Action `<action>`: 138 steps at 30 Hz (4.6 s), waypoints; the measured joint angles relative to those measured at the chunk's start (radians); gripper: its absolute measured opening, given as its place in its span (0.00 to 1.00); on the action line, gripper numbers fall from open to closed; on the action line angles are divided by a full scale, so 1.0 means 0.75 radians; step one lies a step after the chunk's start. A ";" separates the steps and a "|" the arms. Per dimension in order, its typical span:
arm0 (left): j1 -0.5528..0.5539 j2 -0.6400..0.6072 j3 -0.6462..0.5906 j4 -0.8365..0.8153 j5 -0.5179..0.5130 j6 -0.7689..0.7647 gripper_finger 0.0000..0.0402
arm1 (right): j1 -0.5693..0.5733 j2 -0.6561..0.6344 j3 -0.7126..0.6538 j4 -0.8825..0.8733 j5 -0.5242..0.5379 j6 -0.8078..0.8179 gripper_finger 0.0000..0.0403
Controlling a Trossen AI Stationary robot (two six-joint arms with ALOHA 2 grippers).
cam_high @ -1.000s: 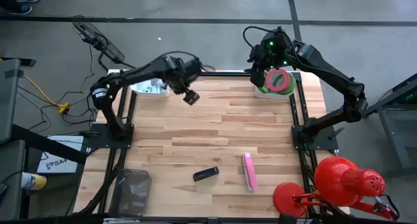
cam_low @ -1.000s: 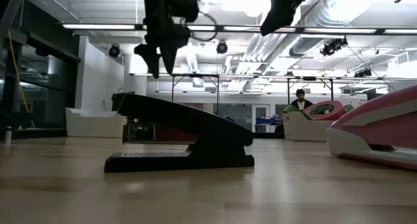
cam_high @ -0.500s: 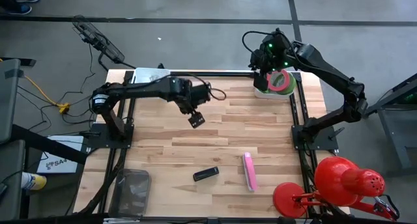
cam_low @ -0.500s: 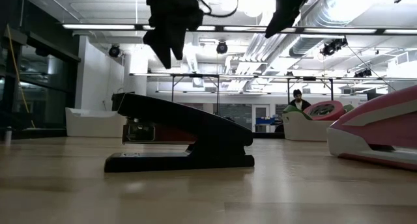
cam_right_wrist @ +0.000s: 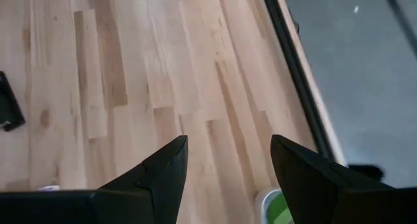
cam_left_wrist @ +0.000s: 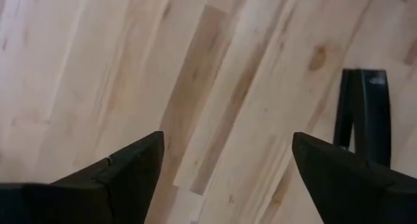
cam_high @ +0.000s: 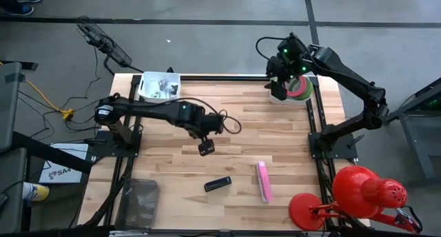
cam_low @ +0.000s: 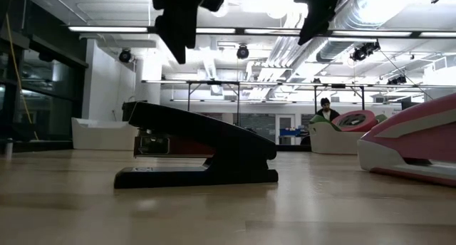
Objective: Pick and place Stapler, Stapler remover, tape
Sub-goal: Put the pink stapler into the black bin
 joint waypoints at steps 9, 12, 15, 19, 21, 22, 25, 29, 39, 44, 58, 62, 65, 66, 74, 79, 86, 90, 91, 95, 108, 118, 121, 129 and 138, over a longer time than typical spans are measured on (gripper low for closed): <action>-0.052 0.041 0.000 0.035 -0.195 0.065 0.84 | 0.052 -0.027 -0.085 -0.146 -0.013 0.220 0.52; -0.051 0.055 0.000 0.033 -0.233 0.074 0.84 | 0.110 -0.070 -0.219 -0.146 -0.014 0.324 0.52; -0.051 0.067 -0.003 0.016 -0.257 0.086 0.84 | 0.184 -0.123 -0.373 -0.125 -0.012 0.493 0.52; -0.051 0.085 0.000 0.038 -0.271 0.109 0.84 | 0.305 -0.207 -0.562 -0.043 0.020 0.779 0.52; -0.051 0.093 -0.003 0.026 -0.273 0.109 0.84 | 0.369 -0.235 -0.643 0.011 0.034 0.942 0.52; -0.051 0.099 0.000 0.042 -0.275 0.109 0.84 | 0.403 -0.246 -0.680 0.036 0.037 1.024 0.52; -0.051 0.106 -0.003 0.026 -0.278 0.156 0.84 | 0.516 -0.261 -0.769 0.099 0.045 1.261 0.52; -0.051 0.113 0.000 0.056 -0.284 0.198 0.84 | 0.665 -0.259 -0.861 0.179 0.053 1.524 0.52; -0.051 0.114 -0.001 0.123 -0.253 0.284 0.84 | 0.985 -0.236 -0.928 0.348 0.197 2.094 0.52; -0.051 0.114 -0.001 0.139 -0.240 0.283 0.84 | 1.100 -0.164 -0.928 0.424 0.254 2.234 0.52; -0.051 0.114 -0.001 0.138 -0.222 0.290 0.84 | 1.216 0.084 -0.928 0.622 0.310 2.321 0.52; -0.051 0.114 -0.001 0.138 -0.223 0.318 0.84 | 1.210 0.084 -0.928 0.597 0.353 2.463 0.52; -0.051 0.114 -0.001 0.139 -0.224 0.318 0.84 | 1.182 0.084 -0.928 0.540 0.292 2.520 0.53; -0.051 0.114 -0.001 0.140 -0.228 0.318 0.84 | 1.175 0.084 -0.928 0.535 0.280 2.514 0.54; -0.051 0.114 -0.001 0.163 -0.232 0.318 0.84 | 1.150 0.084 -0.928 0.573 0.228 2.476 0.69; -0.051 0.114 -0.001 0.167 -0.233 0.318 0.84 | 1.170 0.084 -0.928 0.589 0.226 2.511 0.77; -0.051 0.114 -0.001 0.166 -0.234 0.318 0.84 | 1.245 0.137 -0.928 0.671 0.245 2.604 0.78; -0.051 0.113 -0.001 0.166 -0.235 0.318 0.84 | 1.282 0.228 -0.928 0.759 0.216 2.631 0.78; -0.051 0.113 -0.001 0.166 -0.236 0.318 0.84 | 1.288 0.252 -0.928 0.770 0.210 2.637 0.78; -0.051 0.113 -0.001 0.165 -0.236 0.318 0.84 | 1.312 0.331 -0.928 0.792 0.184 2.666 0.78; -0.051 0.113 -0.001 0.162 -0.236 0.318 0.84 | 1.320 0.375 -0.923 0.789 0.145 2.654 0.72; -0.051 0.113 -0.001 0.163 -0.236 0.318 0.84 | 1.316 0.377 -0.926 0.784 0.110 2.569 0.40; -0.051 0.113 -0.001 0.163 -0.235 0.318 0.84 | 1.316 0.369 -0.928 0.784 0.107 2.536 0.40; -0.051 0.113 -0.001 0.161 -0.242 0.318 0.84 | 1.285 0.292 -0.883 0.764 0.210 2.427 0.40; -0.021 0.104 -0.001 0.110 -0.308 0.334 0.84 | 1.217 0.146 -0.740 0.568 0.471 2.271 0.40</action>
